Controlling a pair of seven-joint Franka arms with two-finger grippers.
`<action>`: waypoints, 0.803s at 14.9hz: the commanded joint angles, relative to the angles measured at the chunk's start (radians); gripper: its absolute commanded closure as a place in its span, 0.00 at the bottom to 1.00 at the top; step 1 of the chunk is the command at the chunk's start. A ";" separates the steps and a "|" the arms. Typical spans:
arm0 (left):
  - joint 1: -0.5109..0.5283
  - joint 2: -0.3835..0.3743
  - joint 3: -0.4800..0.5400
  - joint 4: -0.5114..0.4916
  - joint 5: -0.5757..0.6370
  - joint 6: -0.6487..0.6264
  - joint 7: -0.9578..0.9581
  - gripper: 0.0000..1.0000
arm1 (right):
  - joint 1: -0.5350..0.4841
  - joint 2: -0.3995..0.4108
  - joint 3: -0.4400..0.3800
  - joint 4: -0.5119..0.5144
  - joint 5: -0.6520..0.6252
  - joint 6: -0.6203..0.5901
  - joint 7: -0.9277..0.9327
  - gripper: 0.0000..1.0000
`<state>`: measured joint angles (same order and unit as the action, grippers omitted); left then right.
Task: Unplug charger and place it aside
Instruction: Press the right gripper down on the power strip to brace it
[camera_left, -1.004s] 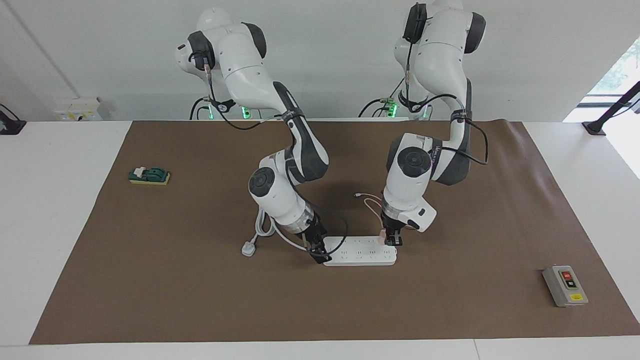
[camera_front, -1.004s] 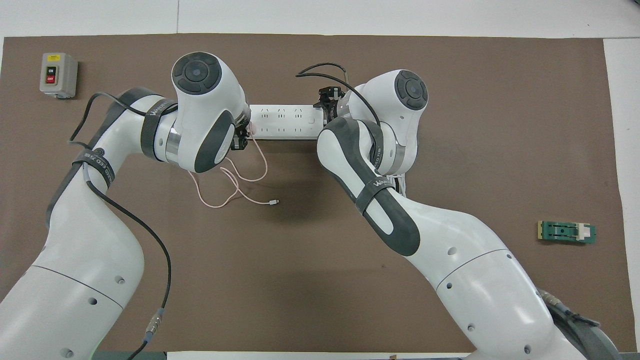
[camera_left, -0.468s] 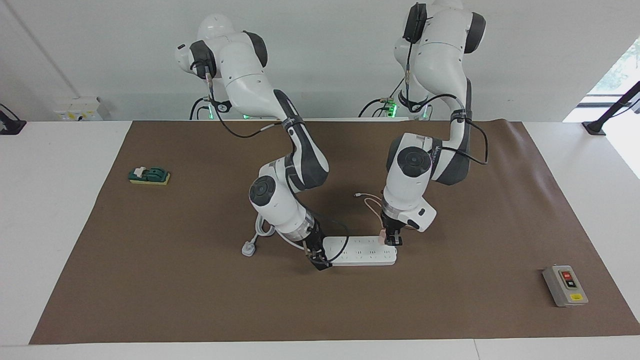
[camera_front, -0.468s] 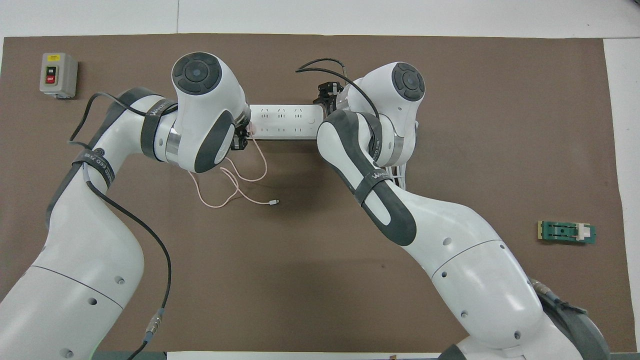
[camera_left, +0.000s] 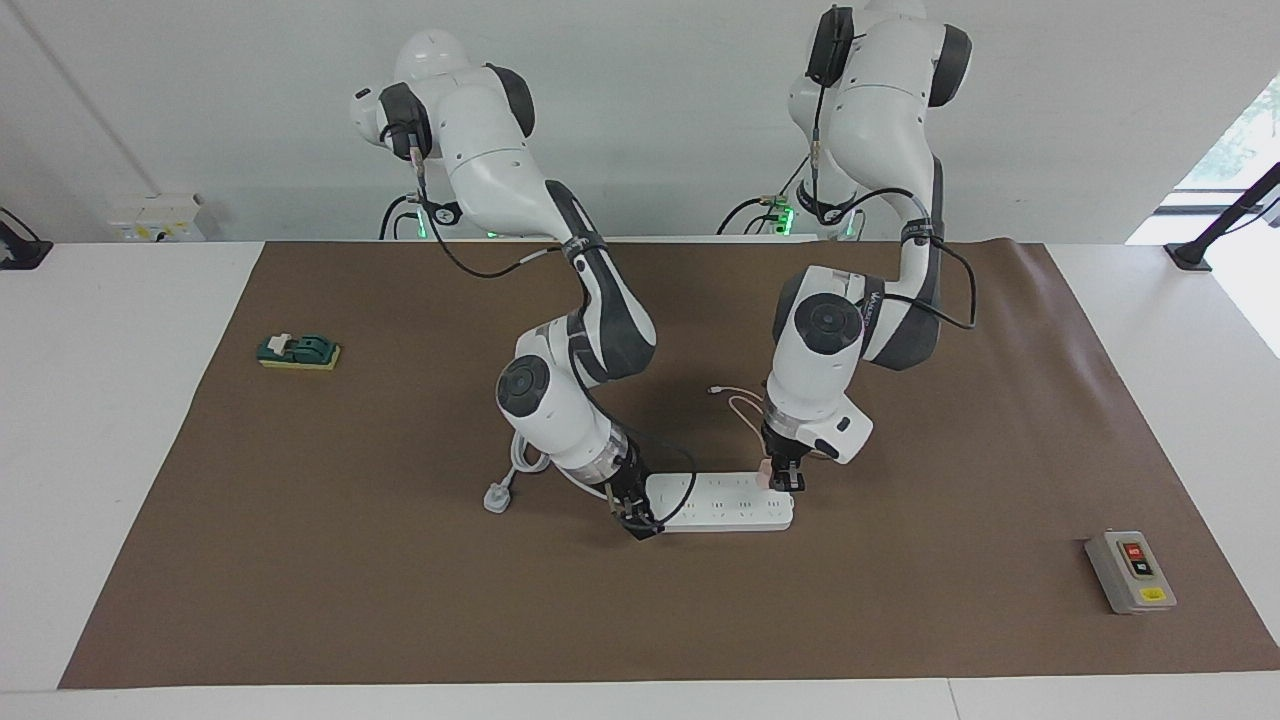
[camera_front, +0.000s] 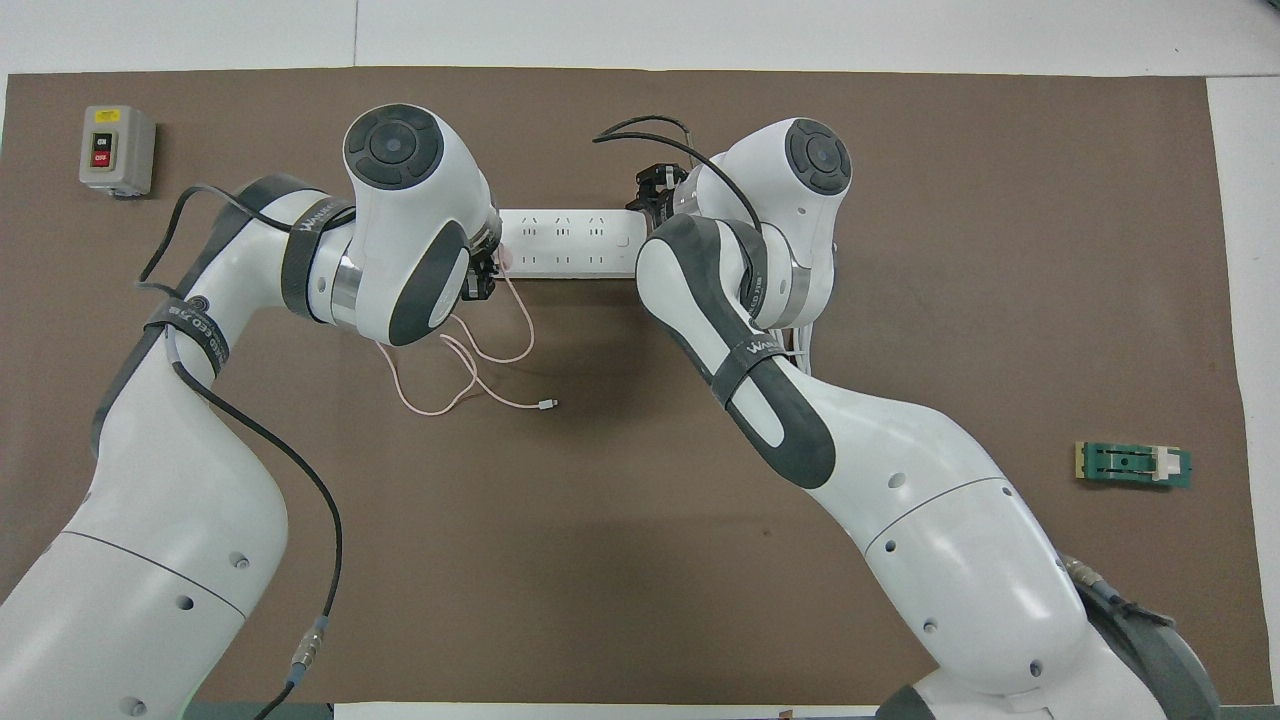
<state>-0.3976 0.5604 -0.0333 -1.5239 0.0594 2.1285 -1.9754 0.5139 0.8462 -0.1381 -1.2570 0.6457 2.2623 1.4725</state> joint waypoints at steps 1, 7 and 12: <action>-0.009 -0.022 0.007 -0.028 0.017 -0.005 -0.006 0.88 | -0.012 0.045 0.008 0.062 0.002 0.017 0.019 1.00; -0.004 -0.027 0.007 -0.006 0.017 -0.034 0.000 1.00 | -0.012 0.043 0.008 0.060 0.003 0.020 0.019 1.00; -0.001 -0.042 0.007 0.066 0.016 -0.156 0.024 1.00 | -0.014 0.043 0.008 0.060 0.005 0.020 0.017 1.00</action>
<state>-0.3977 0.5624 -0.0341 -1.4998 0.0595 2.0951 -1.9699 0.5135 0.8474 -0.1381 -1.2563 0.6461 2.2620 1.4747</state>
